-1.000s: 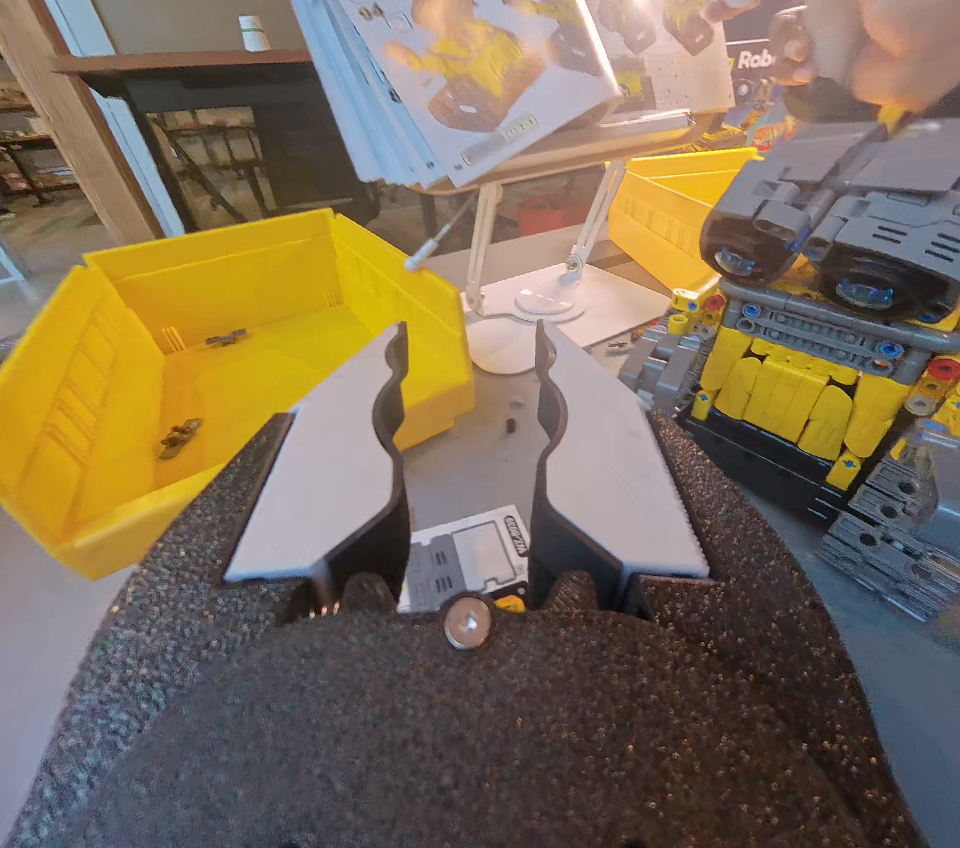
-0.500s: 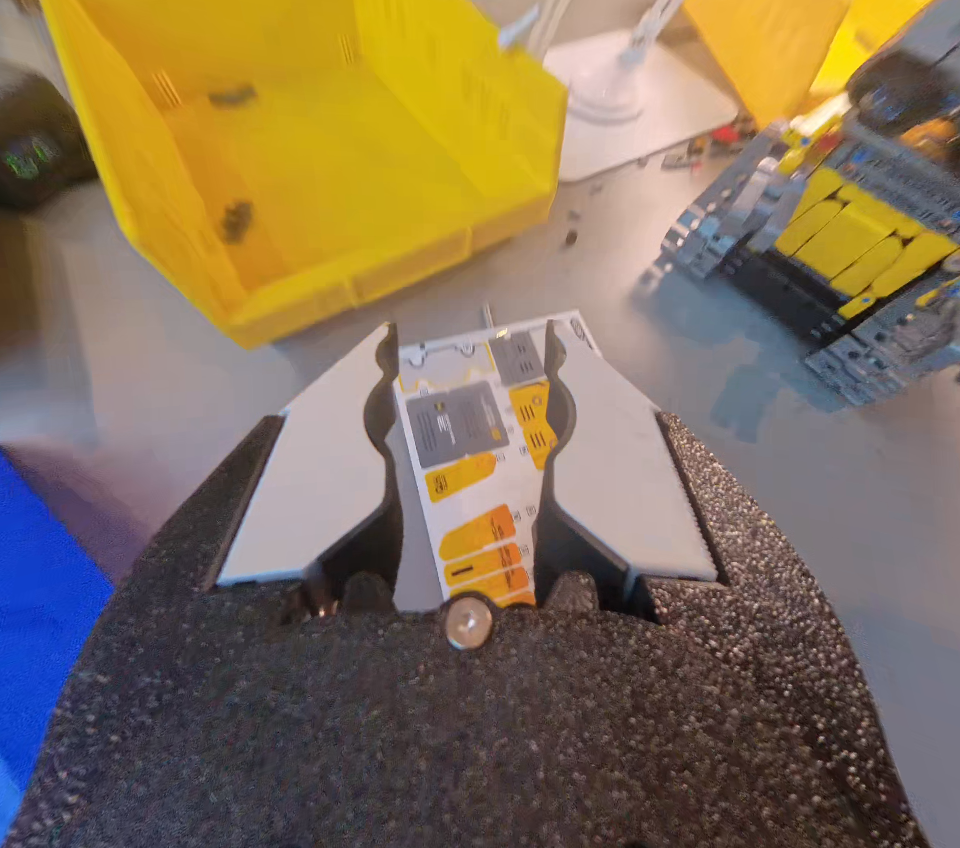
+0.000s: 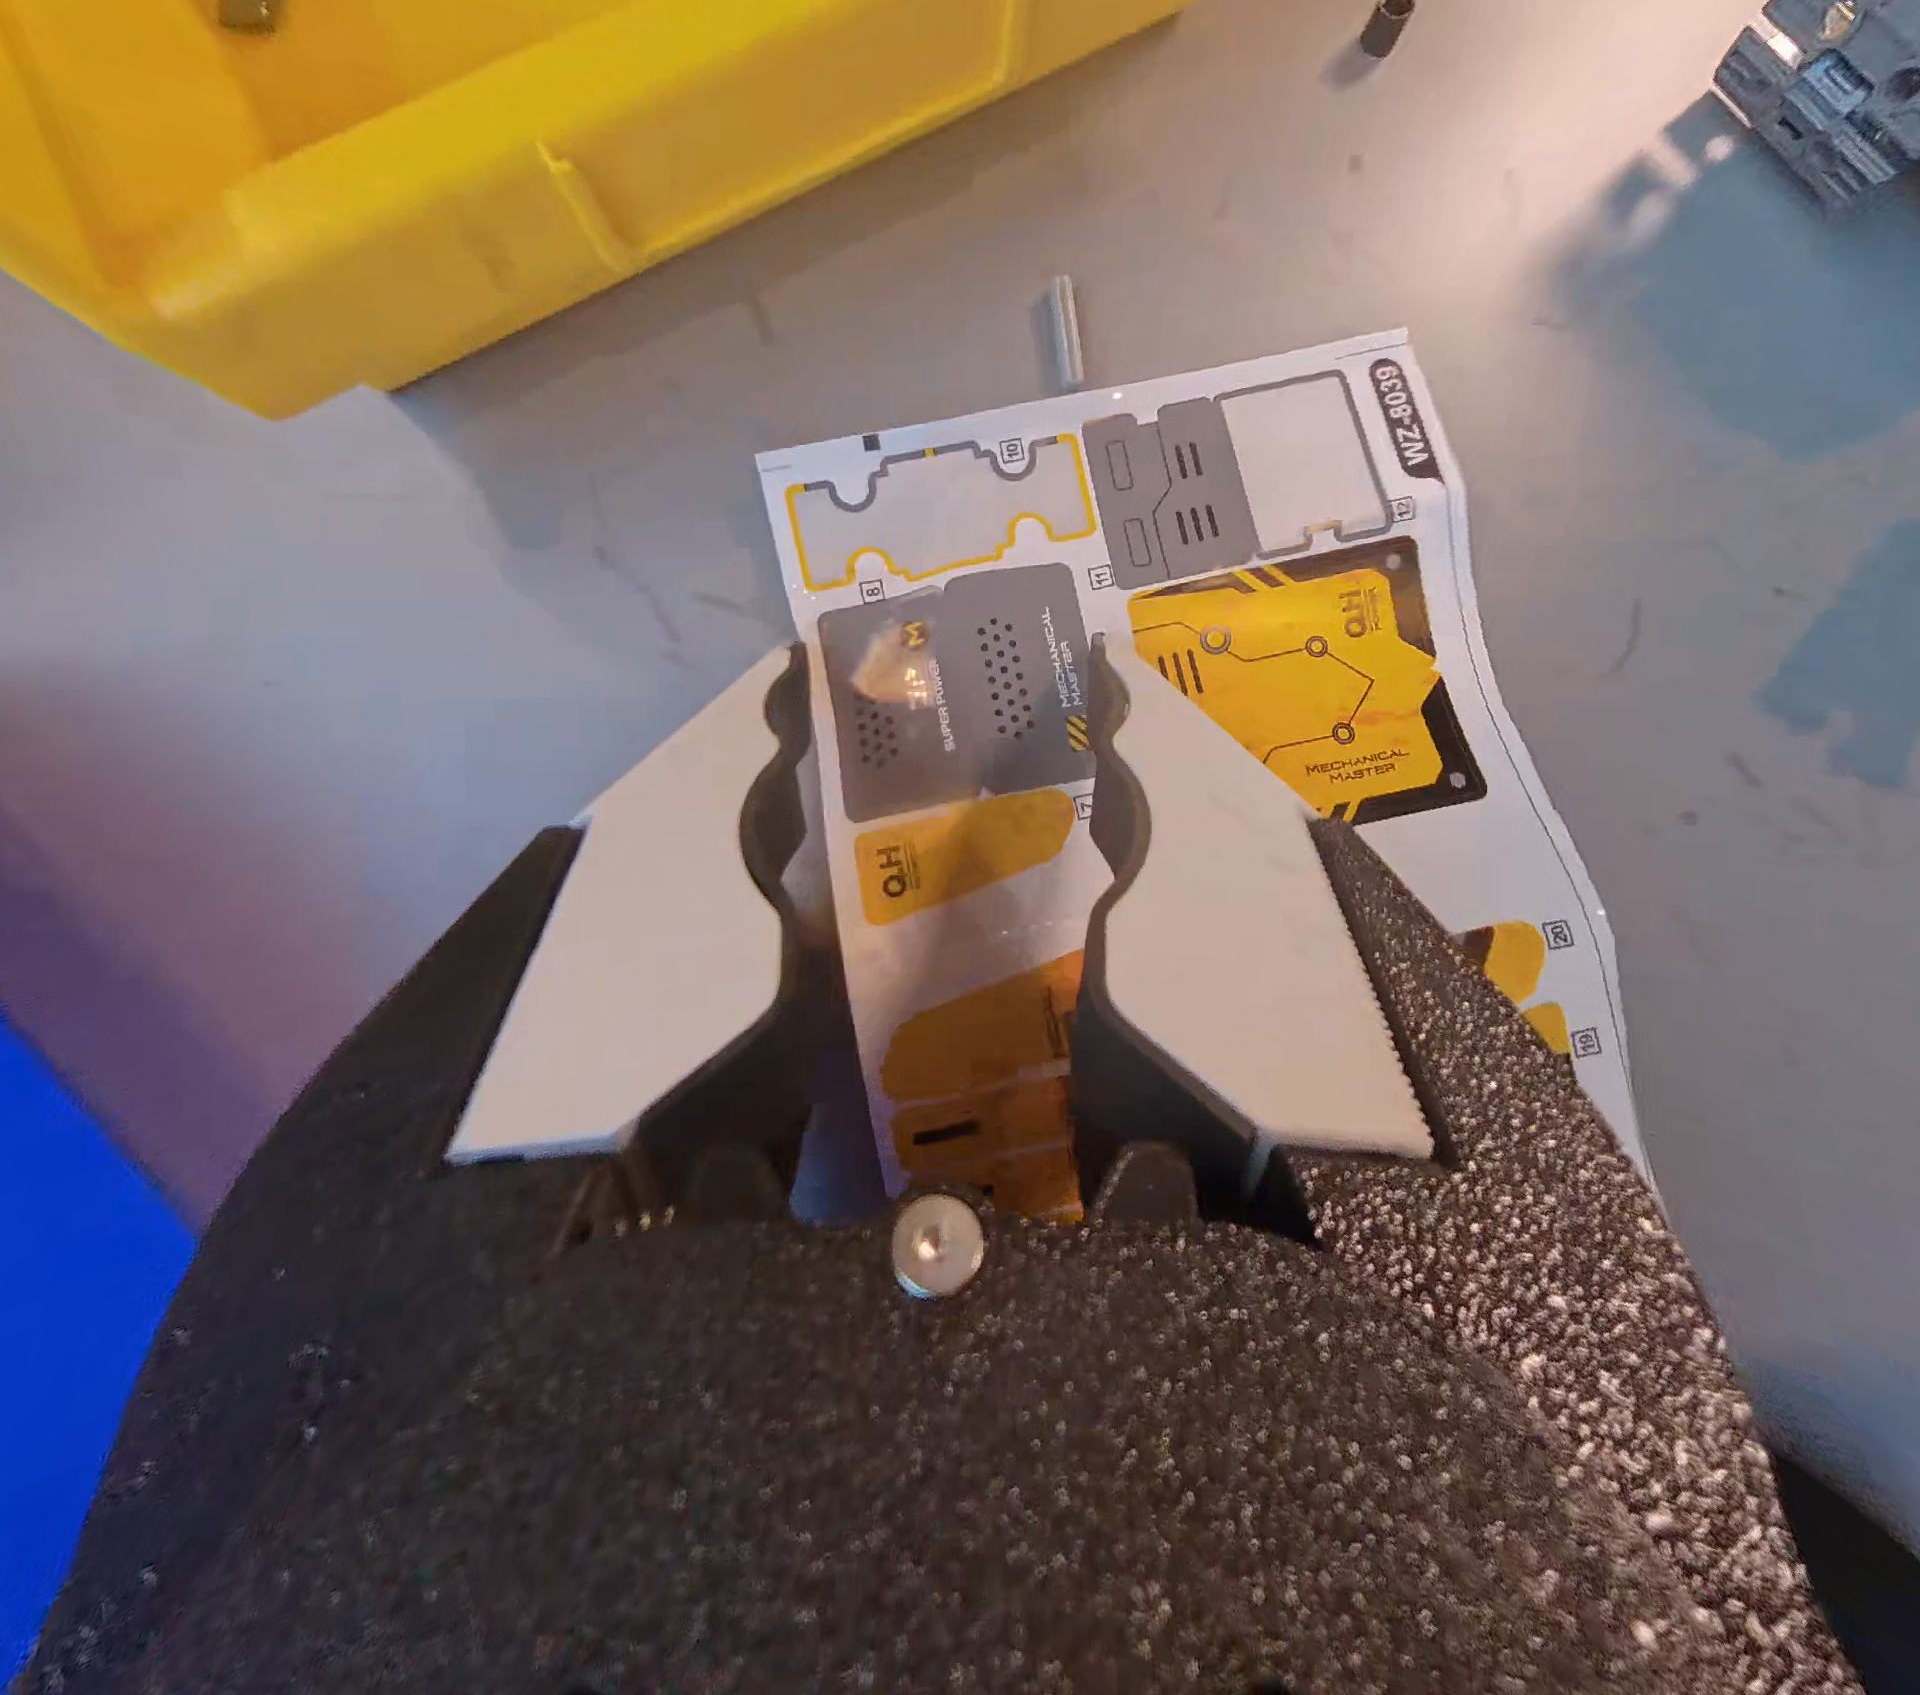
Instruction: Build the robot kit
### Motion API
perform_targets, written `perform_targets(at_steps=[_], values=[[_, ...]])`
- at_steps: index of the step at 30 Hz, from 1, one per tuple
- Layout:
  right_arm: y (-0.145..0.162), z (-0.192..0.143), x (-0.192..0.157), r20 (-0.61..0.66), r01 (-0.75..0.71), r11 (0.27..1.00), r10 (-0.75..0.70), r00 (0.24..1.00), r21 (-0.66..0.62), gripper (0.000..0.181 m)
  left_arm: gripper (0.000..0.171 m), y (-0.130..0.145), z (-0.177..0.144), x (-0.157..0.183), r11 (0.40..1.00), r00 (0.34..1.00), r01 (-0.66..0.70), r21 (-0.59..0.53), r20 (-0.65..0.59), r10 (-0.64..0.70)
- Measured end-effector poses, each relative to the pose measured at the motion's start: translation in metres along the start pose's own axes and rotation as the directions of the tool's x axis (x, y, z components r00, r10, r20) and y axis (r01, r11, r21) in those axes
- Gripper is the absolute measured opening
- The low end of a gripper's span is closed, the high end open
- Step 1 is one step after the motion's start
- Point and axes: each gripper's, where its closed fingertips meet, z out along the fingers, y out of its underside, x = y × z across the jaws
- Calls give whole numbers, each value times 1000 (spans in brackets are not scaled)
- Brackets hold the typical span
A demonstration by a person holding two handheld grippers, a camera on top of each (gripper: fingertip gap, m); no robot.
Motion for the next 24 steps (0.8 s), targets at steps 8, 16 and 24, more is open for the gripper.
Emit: perform_targets(at_steps=[8, 16, 24], values=[[-3, -4, -2, -11, 25, 1000, -25, 1000, 6, 16, 11, -11, -9, 8, 996, 998, -56, 63, -9, 57], [-25, -2, -12, 22, 21, 997, -23, 1000, 77, 17, 5, -73, -76, 24, 909, 994, -63, 412, -58, 95], [-66, 11, -61, 179, -4, 990, -22, 984, 143, 20, 6, -106, -135, 65, 803, 963, 2, 595, -216, 158]])
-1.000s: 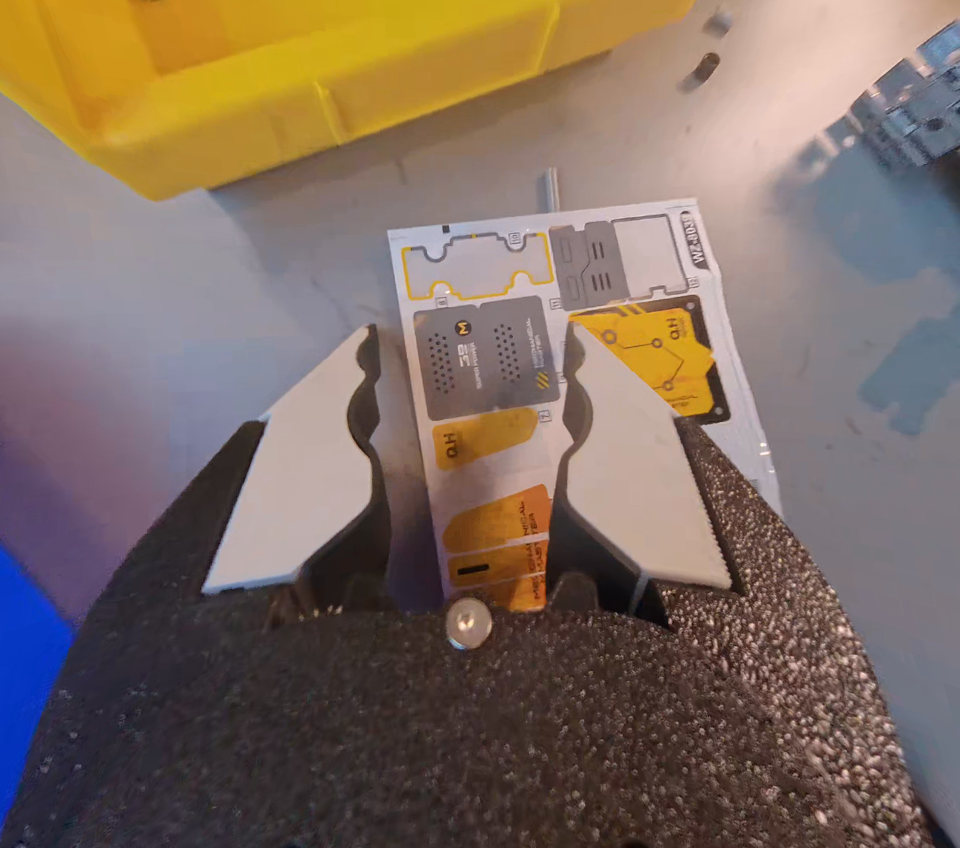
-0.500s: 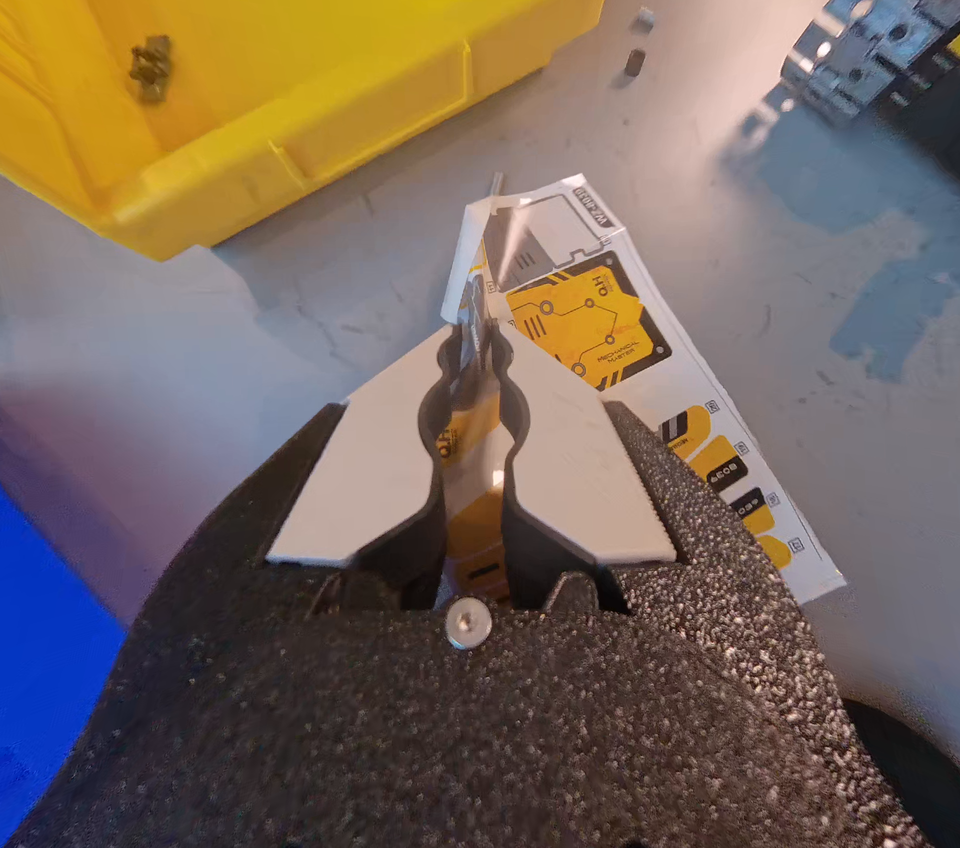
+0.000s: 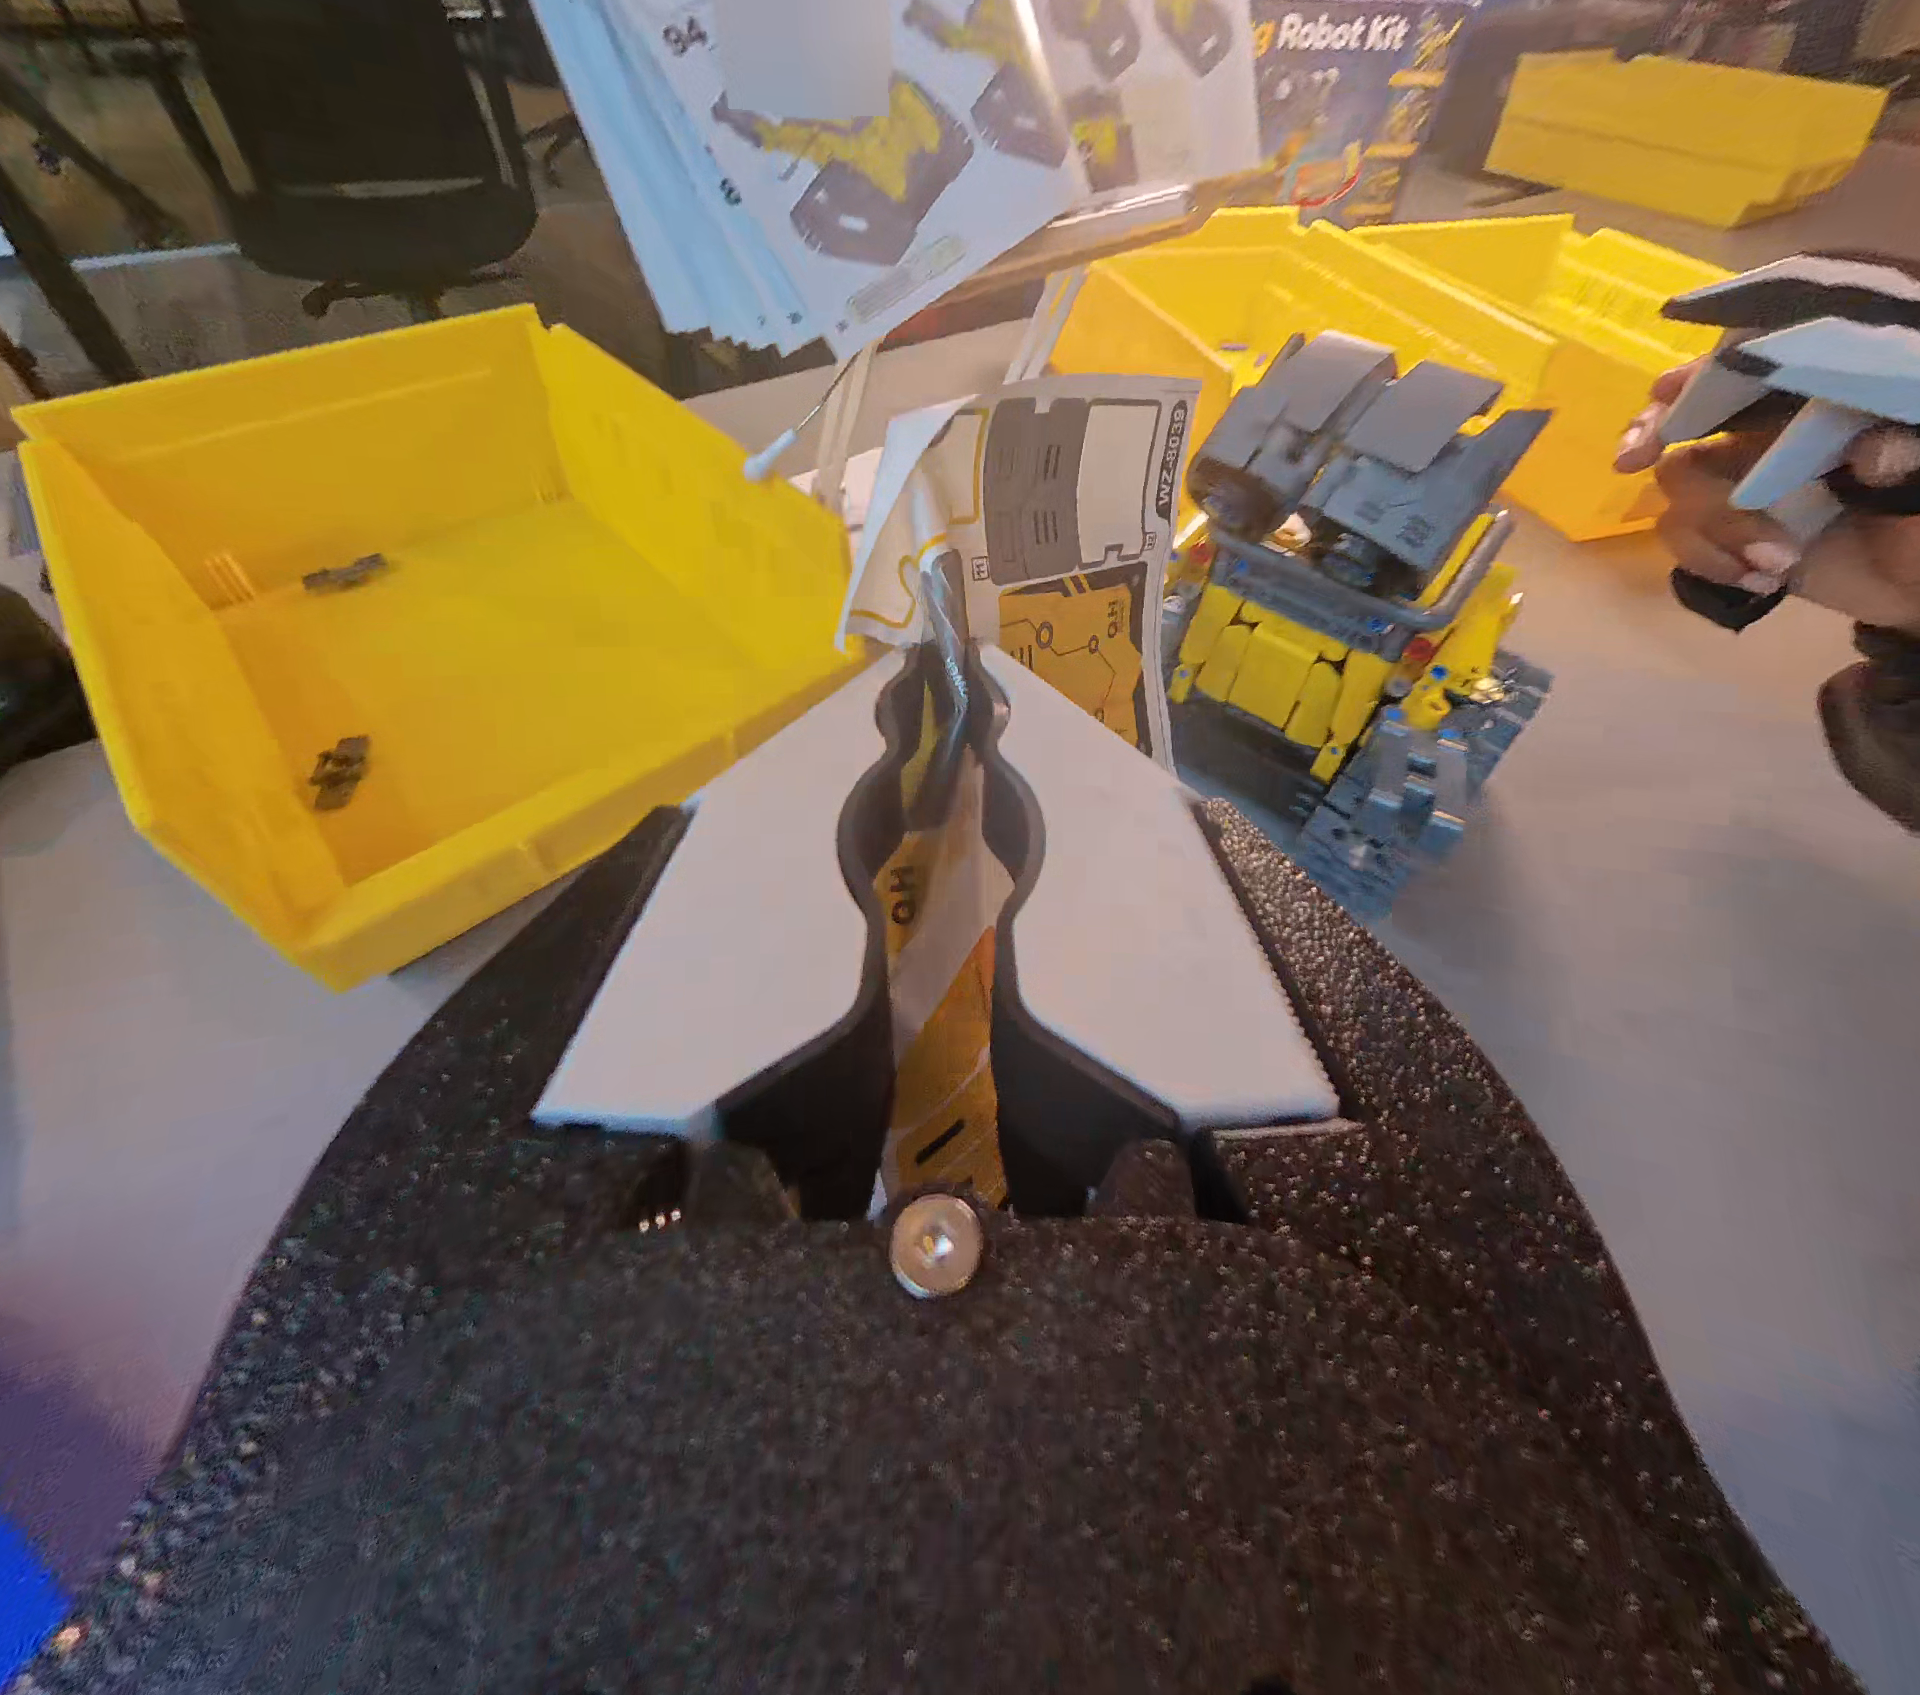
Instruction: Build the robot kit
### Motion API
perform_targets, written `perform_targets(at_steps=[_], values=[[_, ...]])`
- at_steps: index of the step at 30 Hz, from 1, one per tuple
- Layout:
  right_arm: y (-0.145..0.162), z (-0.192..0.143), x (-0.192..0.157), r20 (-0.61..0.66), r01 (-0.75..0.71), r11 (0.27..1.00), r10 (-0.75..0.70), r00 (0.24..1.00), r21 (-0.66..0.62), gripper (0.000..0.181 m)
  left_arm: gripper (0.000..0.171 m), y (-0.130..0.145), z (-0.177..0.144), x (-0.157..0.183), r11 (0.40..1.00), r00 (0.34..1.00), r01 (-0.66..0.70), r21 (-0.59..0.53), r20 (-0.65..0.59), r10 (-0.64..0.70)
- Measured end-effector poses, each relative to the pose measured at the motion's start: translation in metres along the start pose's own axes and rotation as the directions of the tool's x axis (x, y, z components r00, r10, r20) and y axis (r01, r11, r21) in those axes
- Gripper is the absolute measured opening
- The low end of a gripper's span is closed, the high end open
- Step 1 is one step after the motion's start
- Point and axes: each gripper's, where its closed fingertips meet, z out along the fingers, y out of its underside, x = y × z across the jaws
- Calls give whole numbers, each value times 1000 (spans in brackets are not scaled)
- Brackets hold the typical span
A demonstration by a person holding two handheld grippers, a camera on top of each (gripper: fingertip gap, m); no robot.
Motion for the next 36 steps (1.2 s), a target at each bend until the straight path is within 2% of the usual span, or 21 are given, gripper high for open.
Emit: perform_targets(at_steps=[4, 9, 10, 11, 13, 15, 18, 19, 21, 22, 23, 26, 27, 32, 36], values=[[-19, 28, -39, 133, -31, 999, 34, 991, -23, 33, 6, -31, -4, 40, 996, 989, 31, 84, -145, -18], [-29, 64, -79, 230, -90, 993, 105, 968, -71, 54, 6, -62, 0, 104, 989, 941, 43, 139, -339, 7], [-28, 69, -85, 244, -104, 991, 121, 962, -81, 52, 6, -65, 2, 115, 989, 930, 46, 143, -367, 10], [-26, 73, -90, 255, -115, 989, 135, 957, -92, 40, 7, -67, 5, 123, 988, 922, 47, 145, -386, 12], [-31, 71, -98, 323, -143, 989, 151, 934, -49, 0, 14, -69, 12, 131, 989, 912, 43, 144, -409, 20], [-40, 63, -90, 381, -272, 962, 255, 888, -10, 0, 29, -76, 15, 131, 982, 894, 72, 174, -447, 14], [-58, 47, -68, 489, -522, 853, 453, 746, 6, 0, 52, -82, 17, 133, 972, 798, 183, 147, -600, -60], [-62, 43, -60, 508, -572, 820, 487, 711, 13, 0, 57, -84, 16, 138, 968, 735, 226, 111, -672, -95], [-67, 38, -47, 517, -605, 796, 510, 687, 18, 0, 61, -90, 13, 151, 958, 599, 283, 47, -789, -139], [-69, 37, -44, 526, -605, 796, 511, 679, 8, 0, 58, -94, 14, 155, 957, 569, 286, 46, -812, -131], [-72, 37, -42, 536, -605, 796, 515, 669, -11, 0, 48, -99, 18, 157, 959, 567, 275, 67, -817, -105], [-85, 39, -28, 540, -617, 784, 549, 638, -66, 0, 8, -119, 27, 160, 966, 546, 246, 87, -836, -64], [-91, 40, -23, 542, -626, 776, 559, 628, -75, 0, 0, -126, 31, 160, 966, 542, 244, 80, -838, -67], [-101, 41, 8, 479, -610, 789, 562, 674, -68, 0, 0, -143, 56, 153, 968, 606, 245, 49, -787, -113], [-93, 35, 20, 437, -583, 811, 540, 720, -42, 0, 0, -139, 67, 151, 946, 589, 325, 11, -785, -194]])
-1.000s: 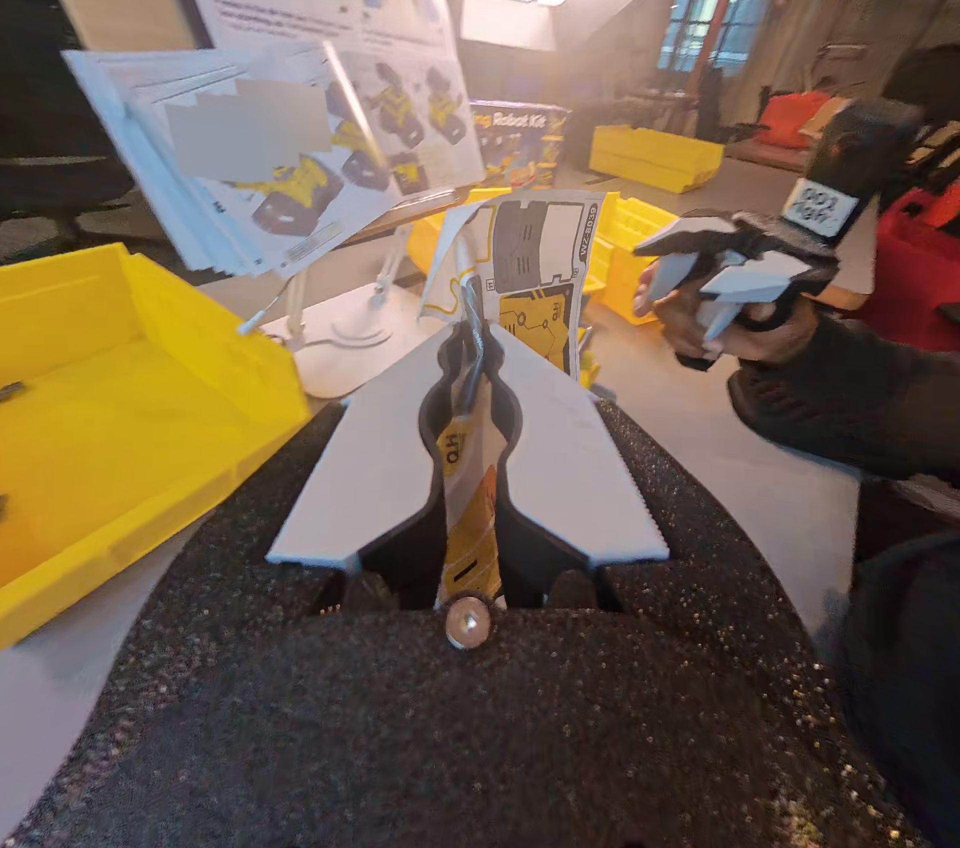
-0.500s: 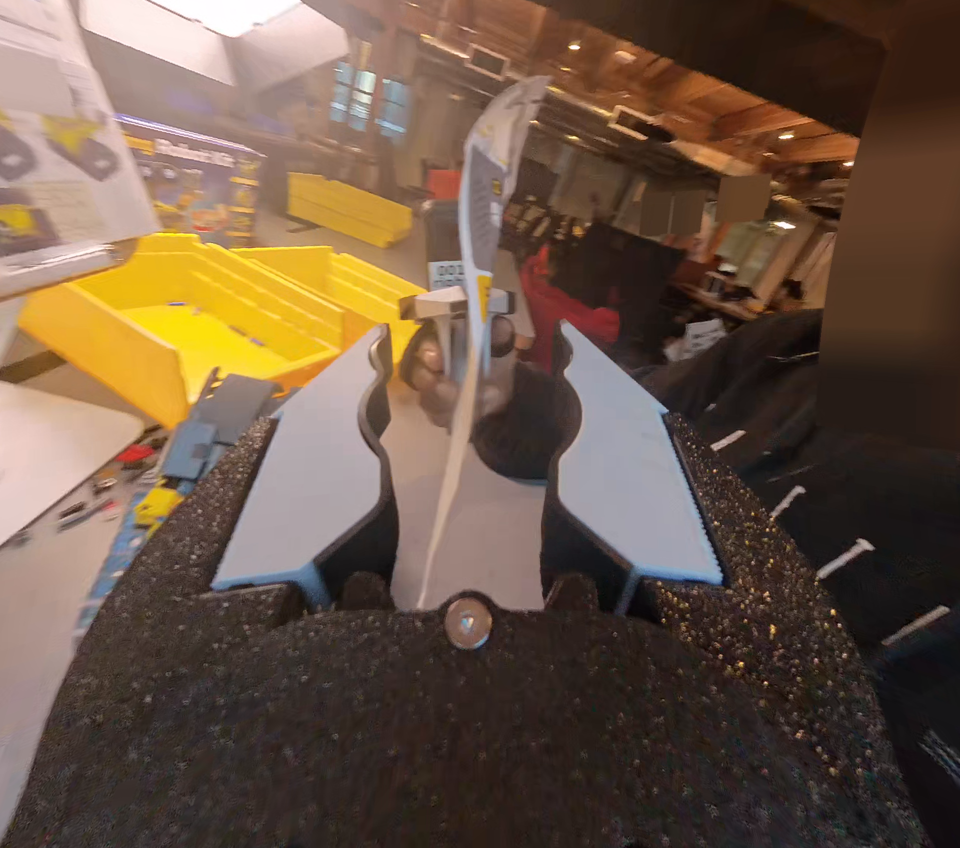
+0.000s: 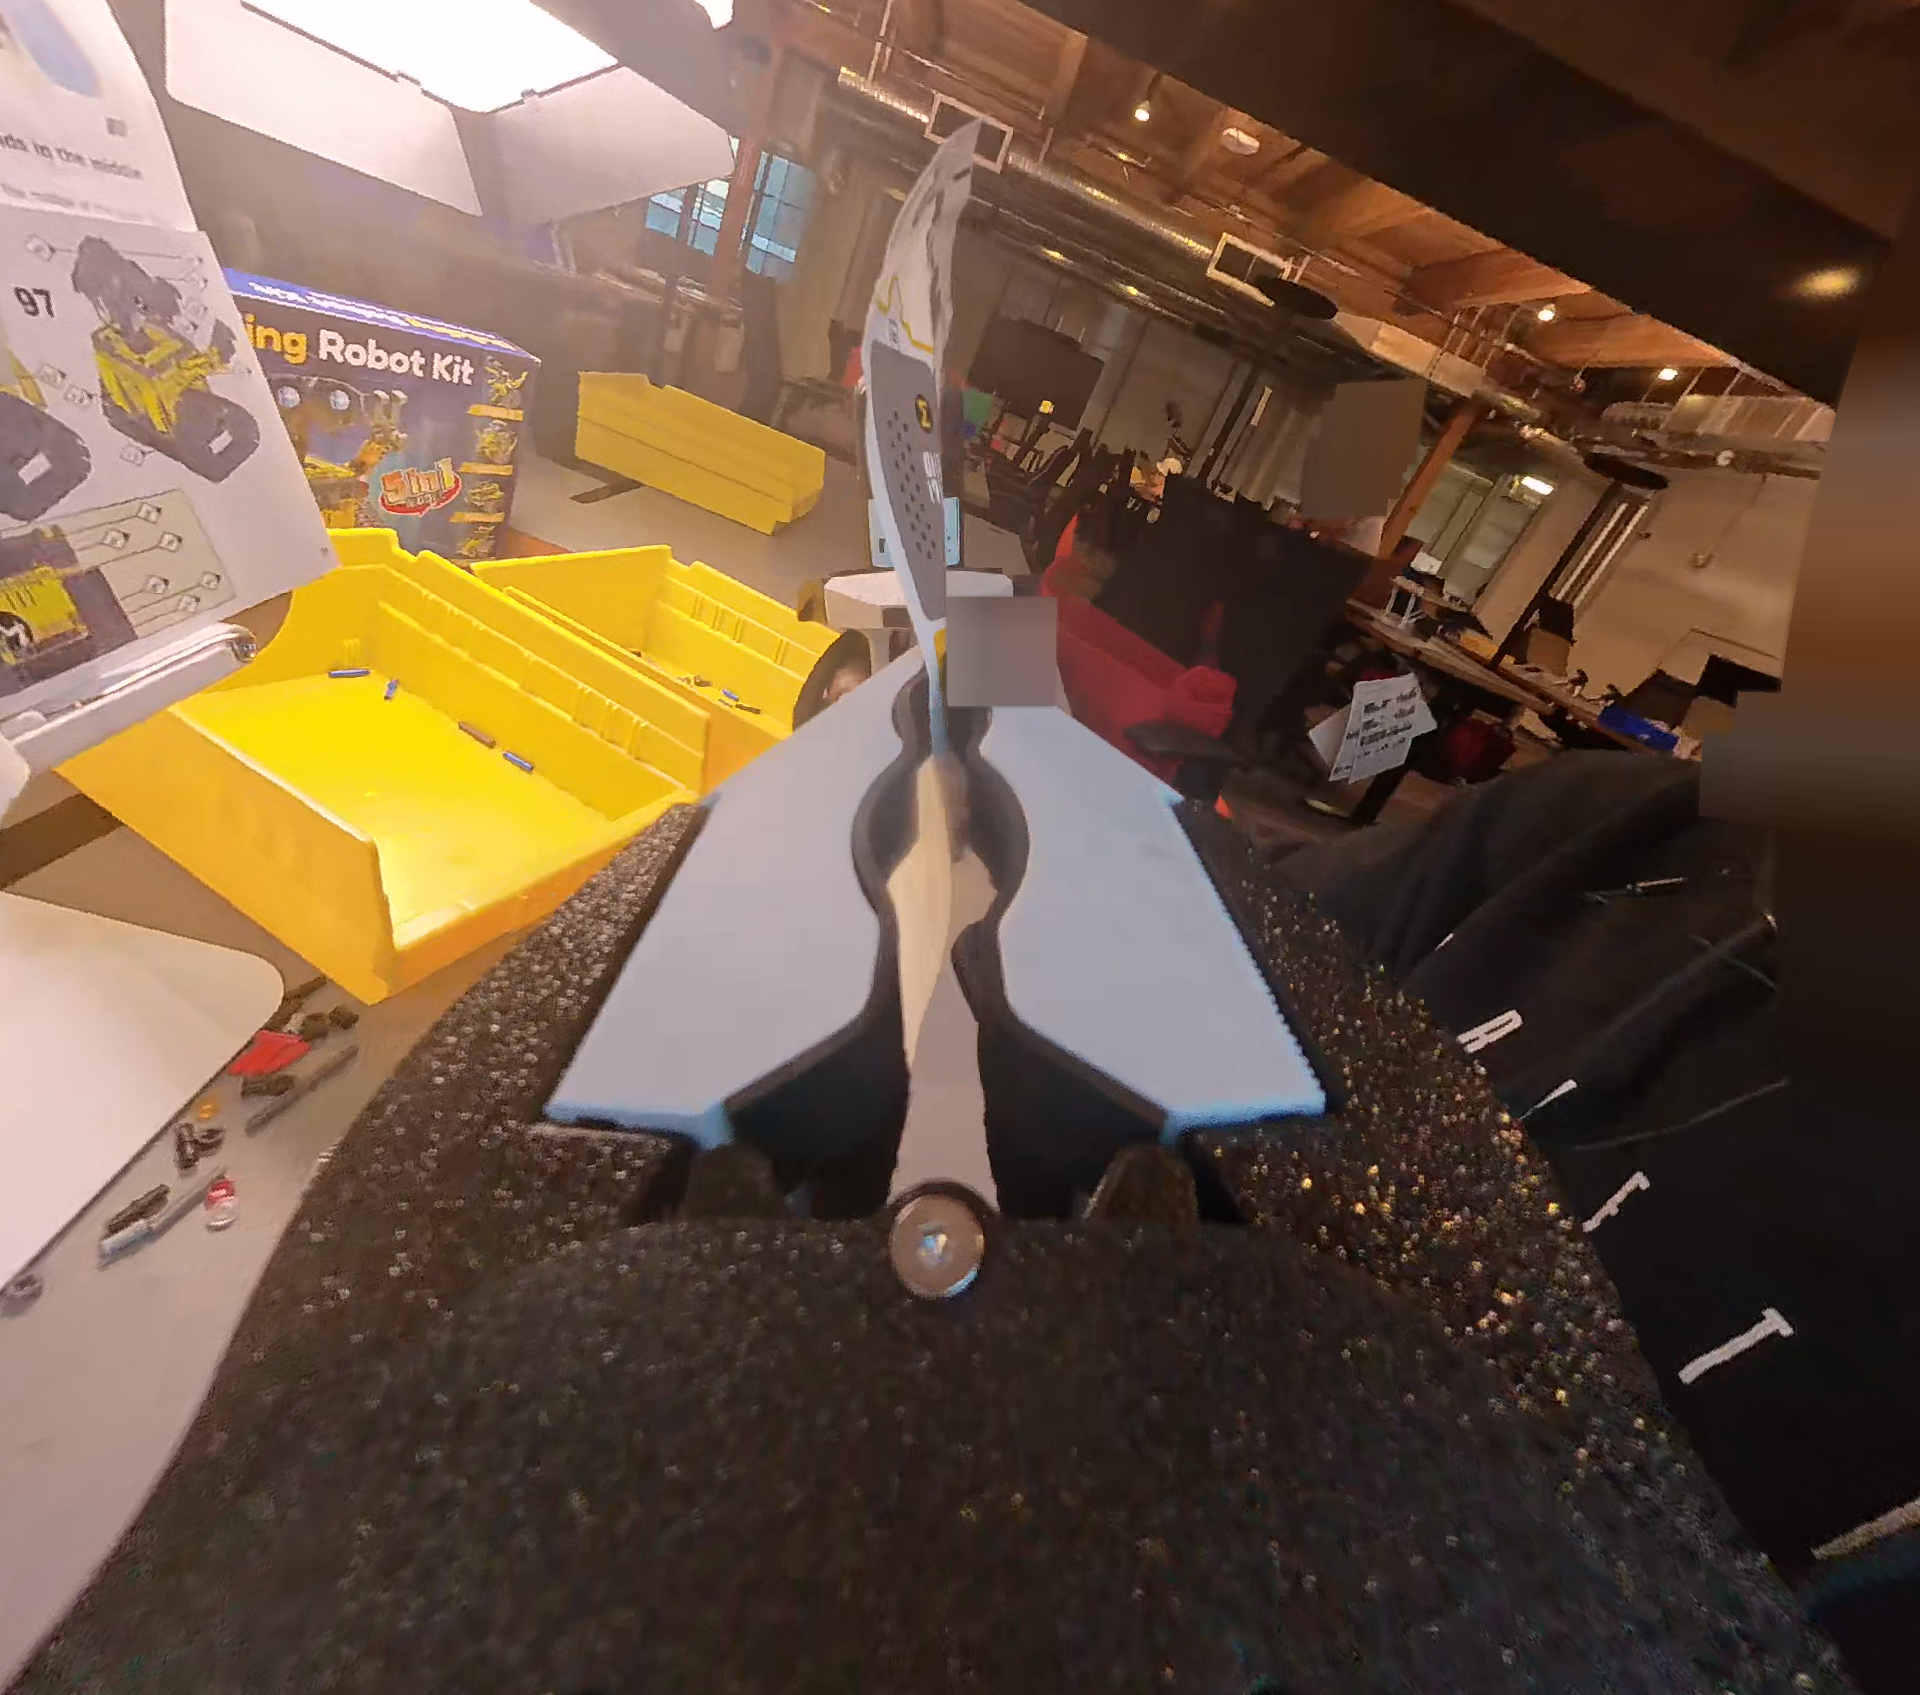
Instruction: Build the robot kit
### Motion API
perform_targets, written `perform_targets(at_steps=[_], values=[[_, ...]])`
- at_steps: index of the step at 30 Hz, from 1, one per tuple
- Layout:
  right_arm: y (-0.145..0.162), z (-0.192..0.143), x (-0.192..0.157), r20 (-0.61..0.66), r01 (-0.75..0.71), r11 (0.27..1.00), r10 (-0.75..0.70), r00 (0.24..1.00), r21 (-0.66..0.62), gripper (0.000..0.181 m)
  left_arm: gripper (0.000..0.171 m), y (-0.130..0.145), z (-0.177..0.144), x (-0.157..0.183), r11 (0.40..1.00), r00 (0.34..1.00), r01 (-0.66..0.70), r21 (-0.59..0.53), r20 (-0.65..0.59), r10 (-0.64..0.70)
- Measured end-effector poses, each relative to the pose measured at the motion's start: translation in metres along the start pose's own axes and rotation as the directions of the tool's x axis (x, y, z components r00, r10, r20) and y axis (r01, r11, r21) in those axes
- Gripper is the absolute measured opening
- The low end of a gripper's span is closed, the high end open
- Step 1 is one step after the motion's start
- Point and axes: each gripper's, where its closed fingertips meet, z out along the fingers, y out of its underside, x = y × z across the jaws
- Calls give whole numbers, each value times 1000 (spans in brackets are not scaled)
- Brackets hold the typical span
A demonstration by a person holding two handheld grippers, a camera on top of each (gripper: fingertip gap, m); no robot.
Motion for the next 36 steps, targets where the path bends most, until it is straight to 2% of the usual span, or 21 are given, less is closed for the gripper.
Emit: perform_targets(at_steps=[5, 8, 12, 18, 23, 27, 29, 33, 36], values=[[10, -2, 8, -23, 78, 996, -79, 997, -43, 17, 0, -4, -9, -7, 993, 995, 96, 70, -23, -95], [20, 4, 10, -25, 106, 991, -109, 994, -75, 17, 0, -5, -13, -9, 992, 995, 101, 81, -13, -101], [25, 6, 8, -1, 121, 990, -122, 993, -77, 0, 0, -6, -15, -11, 992, 996, 94, 85, 3, -95], [17, 3, 2, 48, 36, 999, -35, 998, -15, 0, 0, -3, -16, -17, 993, 996, 88, 80, 26, -91], [0, -3, -4, 102, -62, 995, 55, 993, 72, 0, 24, -1, -16, -16, 993, 996, 91, 81, -9, -90], [-8, -6, 0, 79, -71, 990, 62, 995, 119, 0, 30, 14, -7, 4, 997, 989, 80, 7, -121, -79], [-10, -8, 2, 66, -70, 989, 61, 996, 132, 0, 28, 20, -2, 9, 997, 987, 74, -24, -143, -77], [-14, -11, 6, 44, -68, 985, 61, 997, 158, 0, 3, 30, 5, 2, 998, 995, 39, -55, -92, -44], [-14, -12, 9, 20, -55, 987, 53, 998, 152, 0, 0, 28, 4, 0, 998, 994, 52, -39, -91, -56]])
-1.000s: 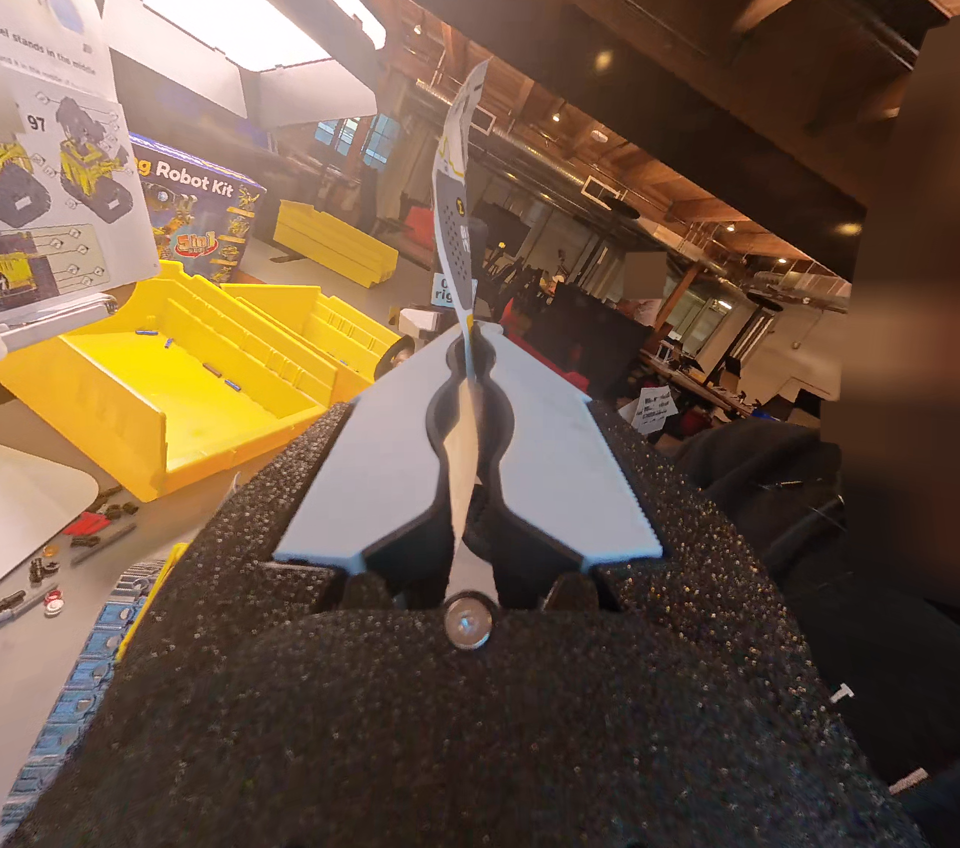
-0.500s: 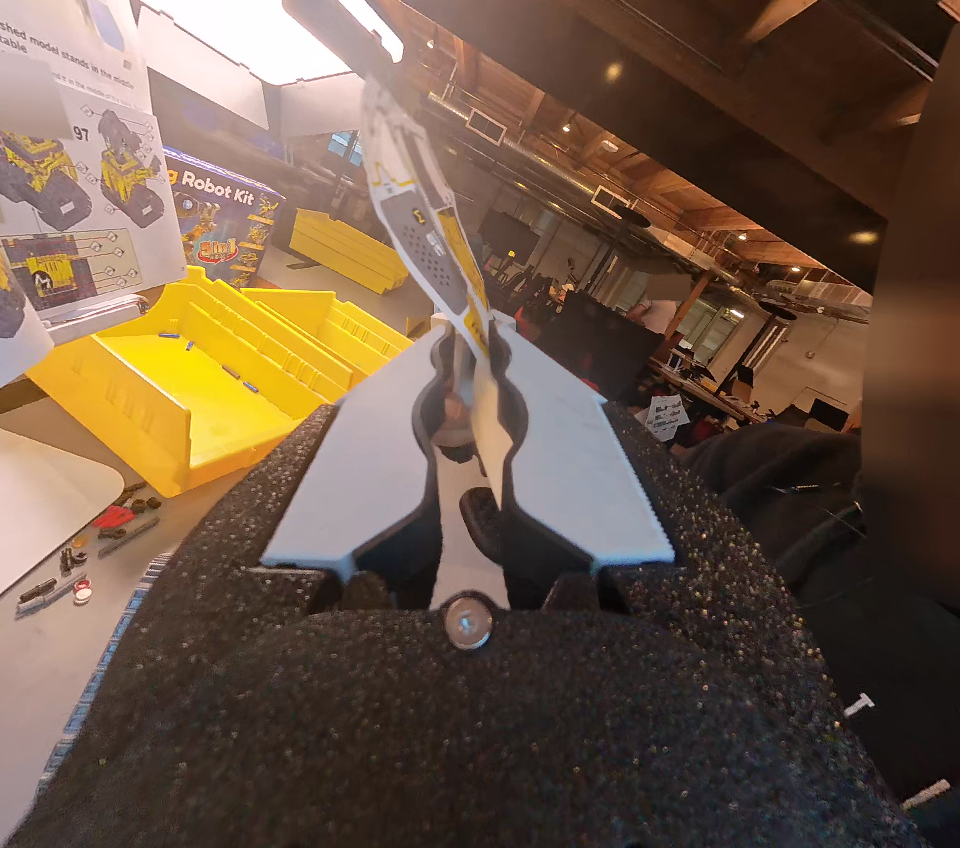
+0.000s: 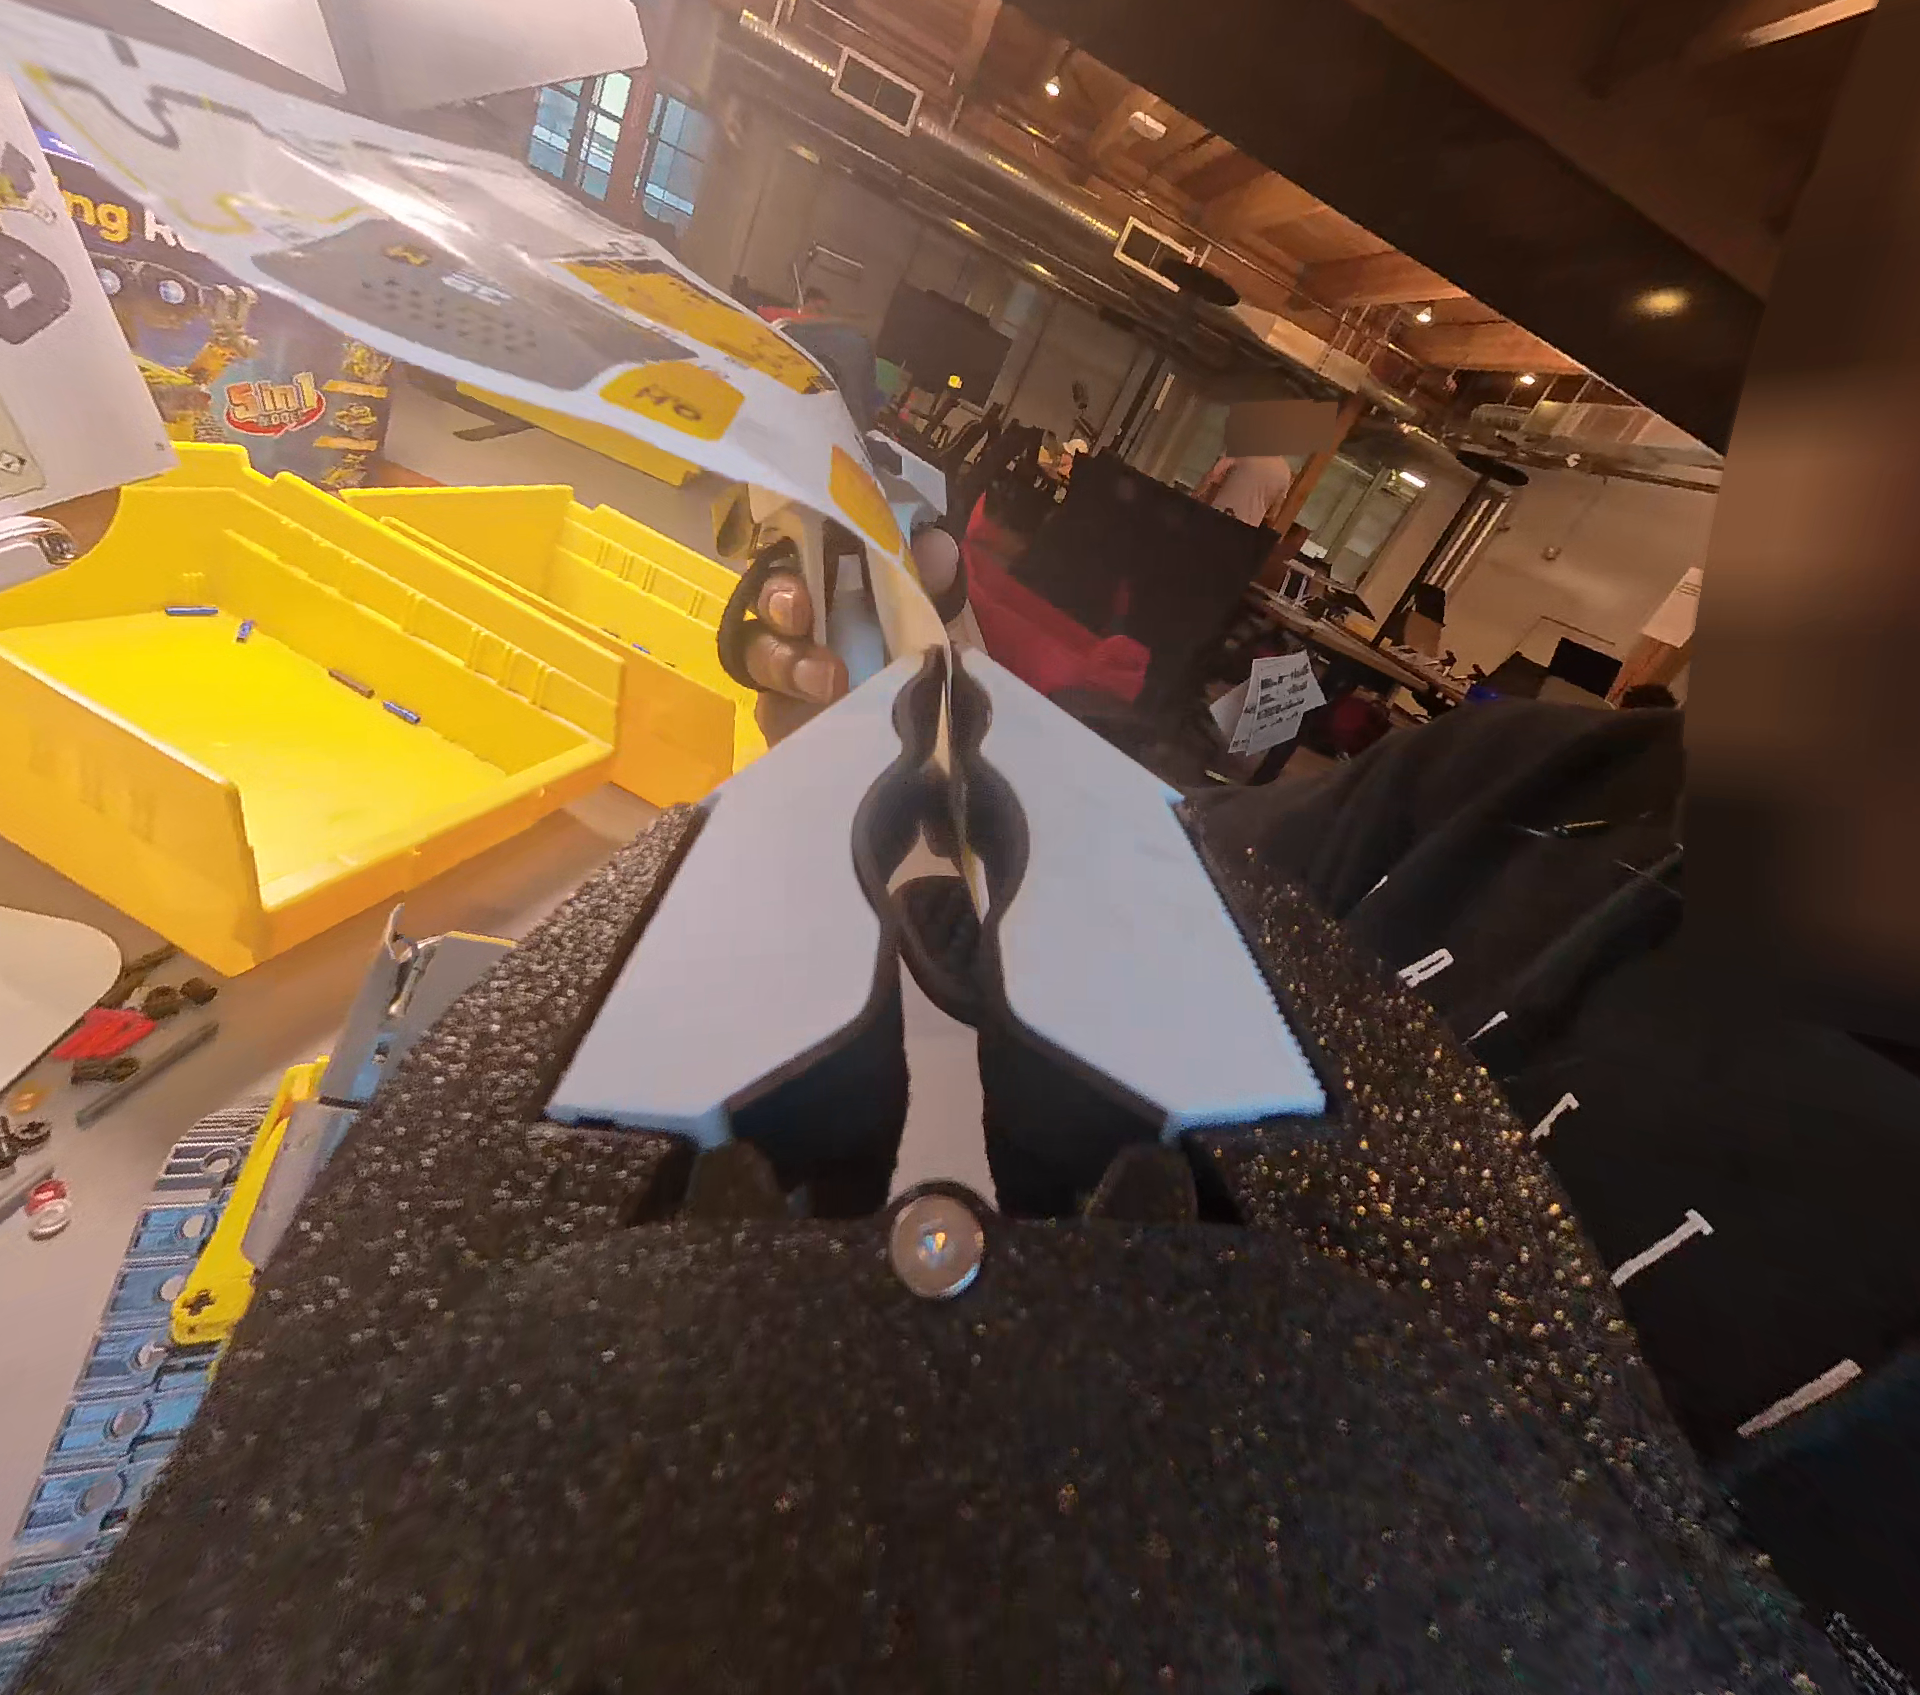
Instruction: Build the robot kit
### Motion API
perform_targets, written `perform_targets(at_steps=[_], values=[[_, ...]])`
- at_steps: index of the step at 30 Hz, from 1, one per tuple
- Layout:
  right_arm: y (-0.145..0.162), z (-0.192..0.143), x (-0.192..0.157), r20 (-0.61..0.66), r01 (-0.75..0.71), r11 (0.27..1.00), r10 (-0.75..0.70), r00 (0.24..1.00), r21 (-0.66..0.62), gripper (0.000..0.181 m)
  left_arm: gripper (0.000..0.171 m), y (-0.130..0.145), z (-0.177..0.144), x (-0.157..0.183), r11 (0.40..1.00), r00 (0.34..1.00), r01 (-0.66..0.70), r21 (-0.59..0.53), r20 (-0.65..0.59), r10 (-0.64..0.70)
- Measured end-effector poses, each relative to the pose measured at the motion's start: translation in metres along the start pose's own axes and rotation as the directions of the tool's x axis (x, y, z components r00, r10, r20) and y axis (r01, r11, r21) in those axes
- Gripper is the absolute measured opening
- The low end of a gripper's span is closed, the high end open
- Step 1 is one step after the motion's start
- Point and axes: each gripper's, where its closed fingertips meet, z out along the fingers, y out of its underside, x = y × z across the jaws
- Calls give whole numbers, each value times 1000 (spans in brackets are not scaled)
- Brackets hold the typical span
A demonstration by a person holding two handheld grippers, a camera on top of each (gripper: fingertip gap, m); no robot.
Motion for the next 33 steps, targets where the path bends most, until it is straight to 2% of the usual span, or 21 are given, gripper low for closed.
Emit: perform_targets(at_steps=[9, 16, 21, 29, 31, 33], values=[[2, 1, 4, -57, 85, 996, -87, 995, -34, 4, 0, -4, -5, -4, 1000, 1000, -11, 16, 18, 11], [-8, -4, 0, -104, 219, 975, -222, 969, -46, 9, 0, -9, -11, -8, 999, 999, -35, 35, 42, 34], [-17, -8, -5, -87, 228, 974, -228, 970, -12, 9, 0, -9, -12, -10, 997, 995, -77, 23, 70, 75], [-16, -8, -1, -111, 245, 969, -246, 963, -26, 10, 0, -8, -10, -8, 990, 985, -140, 3, 99, 139], [-20, -12, 8, -194, 308, 950, -313, 930, -55, 15, 0, -9, -11, -8, 986, 980, -165, -2, 111, 164], [-30, -21, 16, -307, 437, 892, -449, 839, -112, 22, 0, -8, -12, -8, 980, 972, -196, -22, 129, 197]])
